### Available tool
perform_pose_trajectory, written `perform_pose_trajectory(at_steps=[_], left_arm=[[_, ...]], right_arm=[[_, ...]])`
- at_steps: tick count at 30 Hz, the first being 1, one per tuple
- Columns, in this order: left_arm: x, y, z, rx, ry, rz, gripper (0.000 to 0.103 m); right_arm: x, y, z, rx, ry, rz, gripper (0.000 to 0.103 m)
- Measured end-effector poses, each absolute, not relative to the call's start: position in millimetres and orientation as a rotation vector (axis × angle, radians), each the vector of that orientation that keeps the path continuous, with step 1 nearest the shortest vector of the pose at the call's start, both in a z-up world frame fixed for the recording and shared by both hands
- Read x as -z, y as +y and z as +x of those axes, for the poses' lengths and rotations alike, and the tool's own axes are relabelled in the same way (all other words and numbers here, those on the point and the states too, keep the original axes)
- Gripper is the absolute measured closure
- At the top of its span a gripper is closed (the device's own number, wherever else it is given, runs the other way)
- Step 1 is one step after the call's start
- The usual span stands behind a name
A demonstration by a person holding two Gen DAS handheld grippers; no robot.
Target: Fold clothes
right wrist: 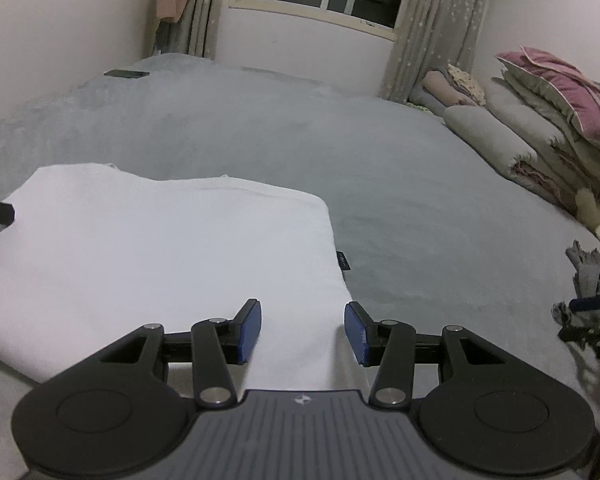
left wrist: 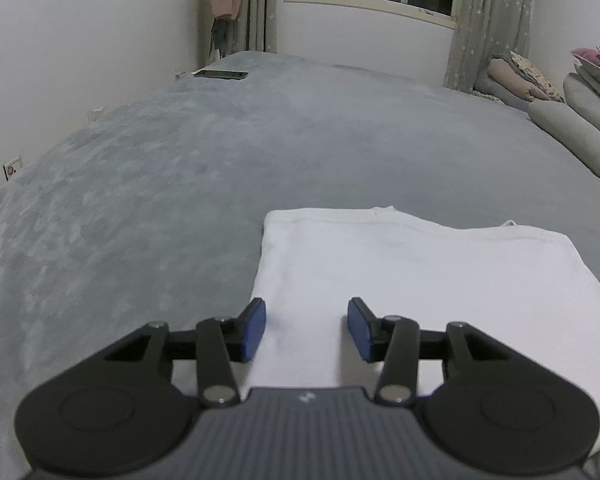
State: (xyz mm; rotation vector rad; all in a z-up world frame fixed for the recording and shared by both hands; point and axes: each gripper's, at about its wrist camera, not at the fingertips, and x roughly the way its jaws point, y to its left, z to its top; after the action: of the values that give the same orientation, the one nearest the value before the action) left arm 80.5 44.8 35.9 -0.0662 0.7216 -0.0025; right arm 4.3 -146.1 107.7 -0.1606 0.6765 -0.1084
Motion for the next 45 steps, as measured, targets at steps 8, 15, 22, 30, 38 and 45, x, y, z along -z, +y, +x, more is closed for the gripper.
perform_pose_trajectory(at_steps=[8,15,22,30,38,45], left_arm=[[-30.6,53.8,95.1,0.002,0.733,-0.087,0.059],[-22.9,74.6,117.8,0.03,0.74,-0.16,0.058],[-20.5,88.9,133.2,0.053,0.752,-0.238,0.058],[-19.5,104.3,153.5,0.086,0.767,-0.329,0.06],[-12.6,93.1,165.4,0.118,0.754,-0.259,0.084],[-23.4,79.6,154.8,0.11,0.679,-0.194,0.097]], right_arm=[[-102.7,-153.8,31.5,0.074,0.703,-0.146,0.052],[-98.9,-174.5,59.9,0.03,0.71,-0.05,0.047],[-95.4,-199.6,89.8,-0.017,0.709,0.073,0.046],[-91.5,-224.2,113.8,-0.069,0.699,0.193,0.046],[-84.9,-230.8,131.5,-0.12,0.693,0.179,0.047],[-96.4,-213.9,117.1,-0.141,0.646,0.057,0.097]])
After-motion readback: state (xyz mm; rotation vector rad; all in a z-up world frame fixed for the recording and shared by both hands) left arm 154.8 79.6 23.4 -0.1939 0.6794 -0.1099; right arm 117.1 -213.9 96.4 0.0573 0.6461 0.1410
